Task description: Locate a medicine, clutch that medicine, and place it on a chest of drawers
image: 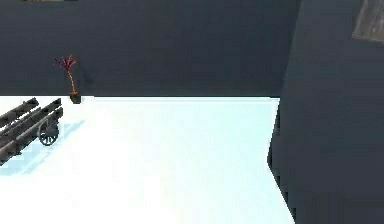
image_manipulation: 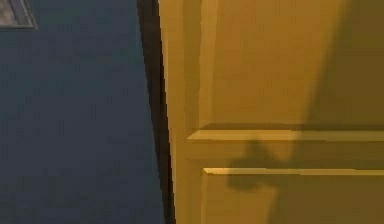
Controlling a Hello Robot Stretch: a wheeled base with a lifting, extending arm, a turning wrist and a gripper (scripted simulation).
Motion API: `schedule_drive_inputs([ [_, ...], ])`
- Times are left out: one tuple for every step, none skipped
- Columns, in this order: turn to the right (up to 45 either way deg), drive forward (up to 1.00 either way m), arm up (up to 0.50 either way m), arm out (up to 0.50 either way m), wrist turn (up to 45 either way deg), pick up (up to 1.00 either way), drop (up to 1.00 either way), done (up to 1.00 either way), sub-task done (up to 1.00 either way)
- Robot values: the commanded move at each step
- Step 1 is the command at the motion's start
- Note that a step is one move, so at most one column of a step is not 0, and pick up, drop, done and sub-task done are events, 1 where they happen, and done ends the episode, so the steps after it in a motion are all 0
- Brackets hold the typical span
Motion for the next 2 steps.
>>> schedule_drive_inputs([
  [0.0,0.15,0.0,0.0,0.0,0.0,0.0,0.0,0.0],
  [-12.0,0.0,0.0,0.0,0.0,0.0,0.0,0.0,0.0],
])
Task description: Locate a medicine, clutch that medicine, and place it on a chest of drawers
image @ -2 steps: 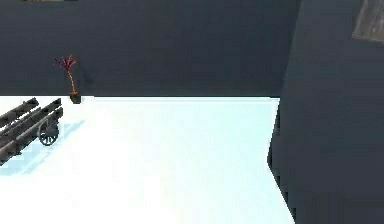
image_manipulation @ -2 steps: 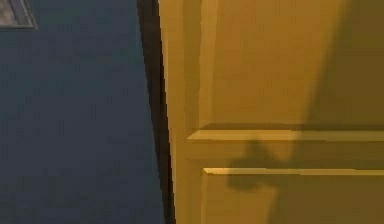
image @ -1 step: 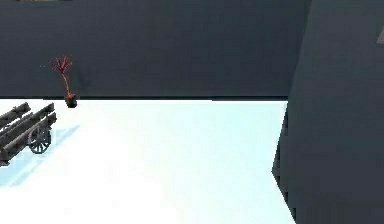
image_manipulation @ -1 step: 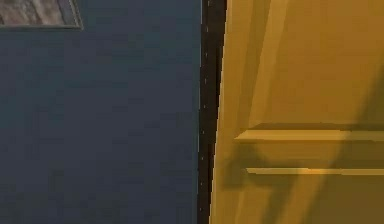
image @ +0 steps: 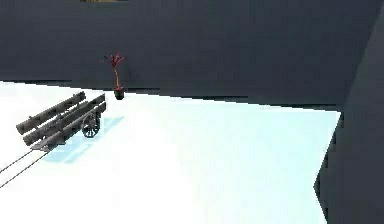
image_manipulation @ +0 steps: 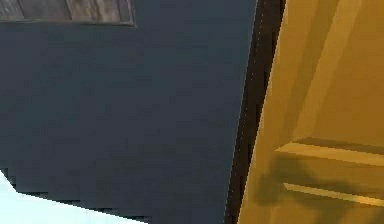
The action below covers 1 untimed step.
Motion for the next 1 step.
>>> schedule_drive_inputs([
  [0.0,0.6,0.0,0.0,0.0,0.0,0.0,0.0,0.0],
])
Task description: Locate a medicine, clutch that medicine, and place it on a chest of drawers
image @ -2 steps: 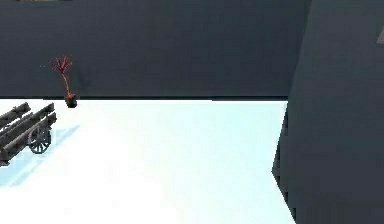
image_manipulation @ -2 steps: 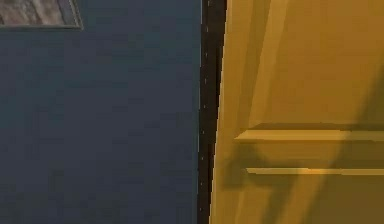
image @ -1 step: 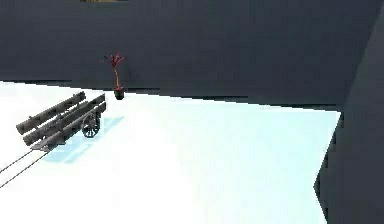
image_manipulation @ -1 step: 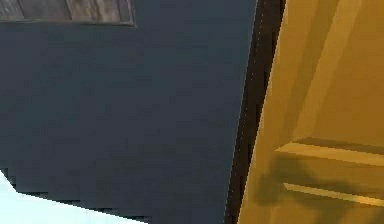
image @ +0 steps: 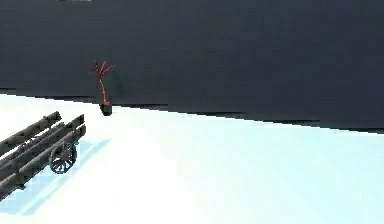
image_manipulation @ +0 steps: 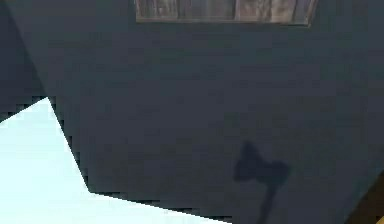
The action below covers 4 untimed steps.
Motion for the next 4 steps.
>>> schedule_drive_inputs([
  [-45.0,0.0,0.0,0.0,0.0,0.0,0.0,0.0,0.0],
  [-30.0,0.0,0.0,0.0,0.0,0.0,0.0,0.0,0.0],
  [0.0,1.0,0.0,0.0,0.0,0.0,0.0,0.0,0.0],
  [-12.0,0.0,0.0,0.0,0.0,0.0,0.0,0.0,0.0],
])
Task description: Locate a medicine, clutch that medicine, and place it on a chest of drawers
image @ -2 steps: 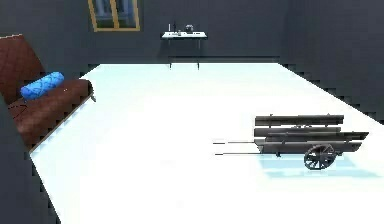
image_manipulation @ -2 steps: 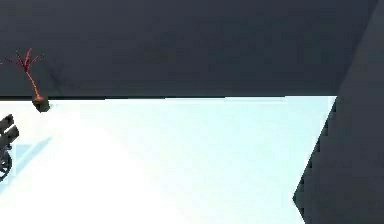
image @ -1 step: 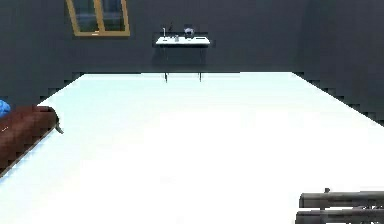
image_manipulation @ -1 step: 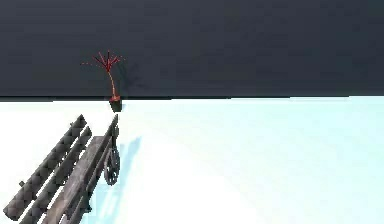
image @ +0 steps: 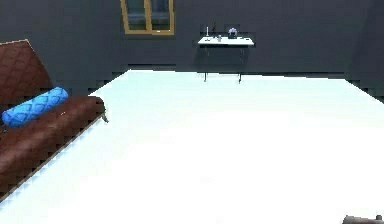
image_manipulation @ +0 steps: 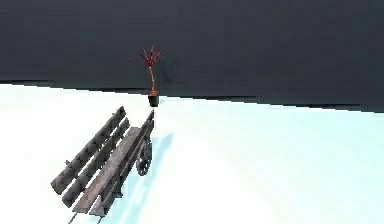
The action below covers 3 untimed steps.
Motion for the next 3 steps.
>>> schedule_drive_inputs([
  [0.0,0.05,0.0,0.0,0.0,0.0,0.0,0.0,0.0],
  [-9.0,0.0,0.0,0.0,0.0,0.0,0.0,0.0,0.0],
  [0.0,1.0,0.0,0.0,0.0,0.0,0.0,0.0,0.0],
])
